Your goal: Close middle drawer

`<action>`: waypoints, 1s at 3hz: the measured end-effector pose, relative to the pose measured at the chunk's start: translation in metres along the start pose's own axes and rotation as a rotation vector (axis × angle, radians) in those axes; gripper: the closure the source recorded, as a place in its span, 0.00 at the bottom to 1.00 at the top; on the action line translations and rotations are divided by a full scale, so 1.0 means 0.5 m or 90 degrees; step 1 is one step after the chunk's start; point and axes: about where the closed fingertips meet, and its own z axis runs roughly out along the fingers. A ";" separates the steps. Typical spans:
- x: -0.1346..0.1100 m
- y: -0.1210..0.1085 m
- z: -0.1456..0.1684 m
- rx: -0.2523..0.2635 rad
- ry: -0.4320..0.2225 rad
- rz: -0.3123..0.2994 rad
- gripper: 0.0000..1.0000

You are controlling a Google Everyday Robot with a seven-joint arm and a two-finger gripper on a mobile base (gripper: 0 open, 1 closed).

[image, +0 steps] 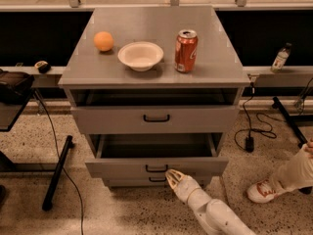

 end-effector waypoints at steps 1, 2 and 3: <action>0.008 -0.031 0.047 0.005 -0.010 0.007 1.00; 0.011 -0.057 0.084 -0.009 -0.028 0.014 1.00; 0.006 -0.070 0.114 -0.028 -0.045 0.013 1.00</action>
Offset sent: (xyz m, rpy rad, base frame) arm 0.0762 0.0009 0.0012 0.0721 -0.0073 0.0733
